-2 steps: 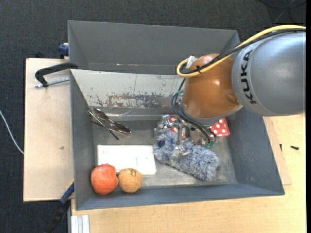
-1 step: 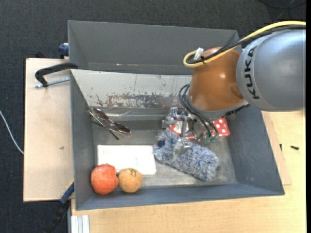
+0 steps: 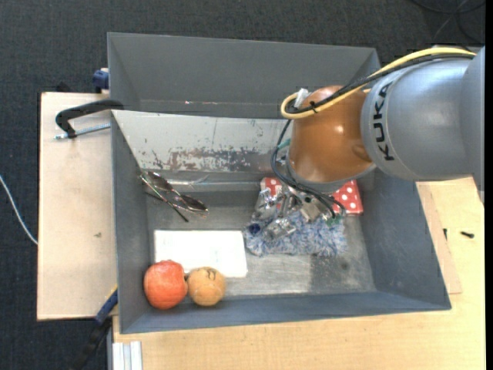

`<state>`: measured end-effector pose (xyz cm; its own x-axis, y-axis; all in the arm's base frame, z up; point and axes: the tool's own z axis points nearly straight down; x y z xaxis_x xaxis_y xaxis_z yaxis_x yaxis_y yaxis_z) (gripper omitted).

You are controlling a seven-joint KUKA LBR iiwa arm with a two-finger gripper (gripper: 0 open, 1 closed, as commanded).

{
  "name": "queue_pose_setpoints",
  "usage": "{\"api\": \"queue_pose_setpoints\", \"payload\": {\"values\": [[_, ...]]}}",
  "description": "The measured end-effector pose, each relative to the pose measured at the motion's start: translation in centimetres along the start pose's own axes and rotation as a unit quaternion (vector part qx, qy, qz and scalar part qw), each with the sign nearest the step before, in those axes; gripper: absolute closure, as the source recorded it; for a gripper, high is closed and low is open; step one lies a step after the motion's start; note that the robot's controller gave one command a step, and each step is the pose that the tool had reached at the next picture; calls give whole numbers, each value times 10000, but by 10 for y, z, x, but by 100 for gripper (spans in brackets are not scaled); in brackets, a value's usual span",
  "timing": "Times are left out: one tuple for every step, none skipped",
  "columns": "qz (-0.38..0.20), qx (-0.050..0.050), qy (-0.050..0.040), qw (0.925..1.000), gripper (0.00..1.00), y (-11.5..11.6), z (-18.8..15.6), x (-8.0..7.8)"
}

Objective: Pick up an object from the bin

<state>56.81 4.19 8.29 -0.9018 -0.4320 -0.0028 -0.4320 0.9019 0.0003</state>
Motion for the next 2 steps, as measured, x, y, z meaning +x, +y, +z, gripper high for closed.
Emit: {"api": "queue_pose_setpoints", "payload": {"values": [[2,-1,0,10000,100,0,0,0],[-1306,-1,-11,9914,100,17,-118,-9]]}}
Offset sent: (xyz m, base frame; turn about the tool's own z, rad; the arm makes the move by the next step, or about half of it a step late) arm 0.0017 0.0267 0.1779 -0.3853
